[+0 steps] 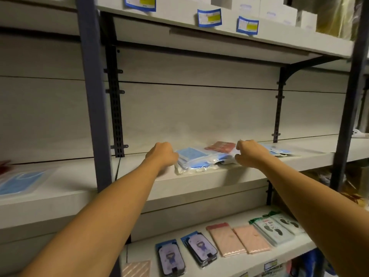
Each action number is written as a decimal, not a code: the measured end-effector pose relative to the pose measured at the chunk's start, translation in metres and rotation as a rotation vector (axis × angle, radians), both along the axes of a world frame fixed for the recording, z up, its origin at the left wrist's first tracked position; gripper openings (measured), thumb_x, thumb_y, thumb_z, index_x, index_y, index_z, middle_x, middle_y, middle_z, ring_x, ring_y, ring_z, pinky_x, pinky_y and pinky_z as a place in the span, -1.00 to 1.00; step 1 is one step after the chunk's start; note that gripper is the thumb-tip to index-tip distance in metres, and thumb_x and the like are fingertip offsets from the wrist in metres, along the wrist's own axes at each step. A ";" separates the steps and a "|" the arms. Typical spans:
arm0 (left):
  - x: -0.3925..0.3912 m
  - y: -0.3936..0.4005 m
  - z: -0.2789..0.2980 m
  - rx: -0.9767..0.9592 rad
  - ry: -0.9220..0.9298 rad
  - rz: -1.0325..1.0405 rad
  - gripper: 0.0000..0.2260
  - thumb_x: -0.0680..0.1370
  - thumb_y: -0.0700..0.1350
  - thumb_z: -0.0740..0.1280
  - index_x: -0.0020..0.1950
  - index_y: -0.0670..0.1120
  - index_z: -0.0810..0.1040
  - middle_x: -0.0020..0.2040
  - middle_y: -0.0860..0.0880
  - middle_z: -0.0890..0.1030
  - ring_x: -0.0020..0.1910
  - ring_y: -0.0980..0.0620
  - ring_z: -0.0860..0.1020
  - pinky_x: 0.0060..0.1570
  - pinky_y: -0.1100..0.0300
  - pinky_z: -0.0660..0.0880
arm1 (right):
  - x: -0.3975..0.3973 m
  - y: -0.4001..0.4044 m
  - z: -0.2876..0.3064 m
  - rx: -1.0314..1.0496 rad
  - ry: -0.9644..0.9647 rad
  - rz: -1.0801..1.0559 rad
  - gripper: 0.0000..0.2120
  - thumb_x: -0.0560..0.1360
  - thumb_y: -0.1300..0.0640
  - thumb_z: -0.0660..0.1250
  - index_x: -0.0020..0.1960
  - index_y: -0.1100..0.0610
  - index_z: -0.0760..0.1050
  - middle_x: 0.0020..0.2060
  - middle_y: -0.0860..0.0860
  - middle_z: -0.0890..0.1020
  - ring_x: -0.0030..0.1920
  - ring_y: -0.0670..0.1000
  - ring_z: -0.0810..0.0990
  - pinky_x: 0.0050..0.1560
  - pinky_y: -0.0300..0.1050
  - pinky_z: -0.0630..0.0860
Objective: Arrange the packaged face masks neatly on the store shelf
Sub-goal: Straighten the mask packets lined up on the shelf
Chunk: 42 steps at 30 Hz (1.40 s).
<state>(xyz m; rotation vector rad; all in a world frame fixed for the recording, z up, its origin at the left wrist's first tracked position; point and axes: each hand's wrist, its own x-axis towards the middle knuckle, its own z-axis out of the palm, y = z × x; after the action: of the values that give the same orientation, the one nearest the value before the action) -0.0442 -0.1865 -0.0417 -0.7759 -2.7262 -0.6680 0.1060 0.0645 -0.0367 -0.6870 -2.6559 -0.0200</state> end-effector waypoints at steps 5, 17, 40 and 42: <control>-0.012 0.022 -0.004 0.011 -0.155 0.085 -0.60 0.50 0.24 0.34 0.09 -0.06 0.51 0.10 -0.08 0.55 0.01 -0.11 0.56 -0.04 0.10 0.53 | -0.034 0.024 0.004 -0.014 0.053 0.061 -0.75 0.50 0.11 0.27 0.14 0.16 0.52 0.02 0.17 0.63 -0.05 0.19 0.58 0.01 0.07 0.61; -0.036 0.038 -0.016 0.234 -0.377 0.222 -0.39 0.32 0.31 0.54 0.11 -0.13 0.59 0.07 -0.08 0.61 0.03 -0.05 0.57 0.04 0.09 0.52 | -0.111 0.059 -0.010 -0.160 0.120 0.191 -0.56 0.48 -0.31 0.29 -0.07 0.09 0.54 -0.14 0.08 0.64 -0.17 0.10 0.58 -0.07 0.01 0.61; -0.037 0.024 -0.021 0.487 -0.048 0.334 -0.79 0.54 -0.28 0.22 0.12 -0.07 0.47 -0.20 -0.05 0.50 -0.29 0.00 0.46 -0.40 0.15 0.30 | -0.107 0.072 -0.021 -0.394 0.281 0.066 -0.66 0.43 0.03 0.40 0.16 0.12 0.56 0.04 0.18 0.63 0.07 0.23 0.57 0.14 0.04 0.55; -0.037 0.023 -0.021 0.488 -0.032 0.324 -0.81 0.55 -0.28 0.23 0.13 -0.07 0.46 -0.20 -0.05 0.49 -0.29 0.02 0.46 -0.41 0.17 0.30 | -0.106 0.071 -0.020 -0.460 0.392 0.148 -0.55 0.43 0.15 0.43 0.29 0.17 0.46 0.15 0.24 0.56 0.14 0.28 0.53 0.14 0.09 0.54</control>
<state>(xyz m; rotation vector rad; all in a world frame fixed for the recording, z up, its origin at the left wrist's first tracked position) -0.0813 -0.1632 -0.0627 -0.2073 -2.4651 -1.1995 -0.0002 0.1357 -0.0571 -0.5544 -2.3301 0.7100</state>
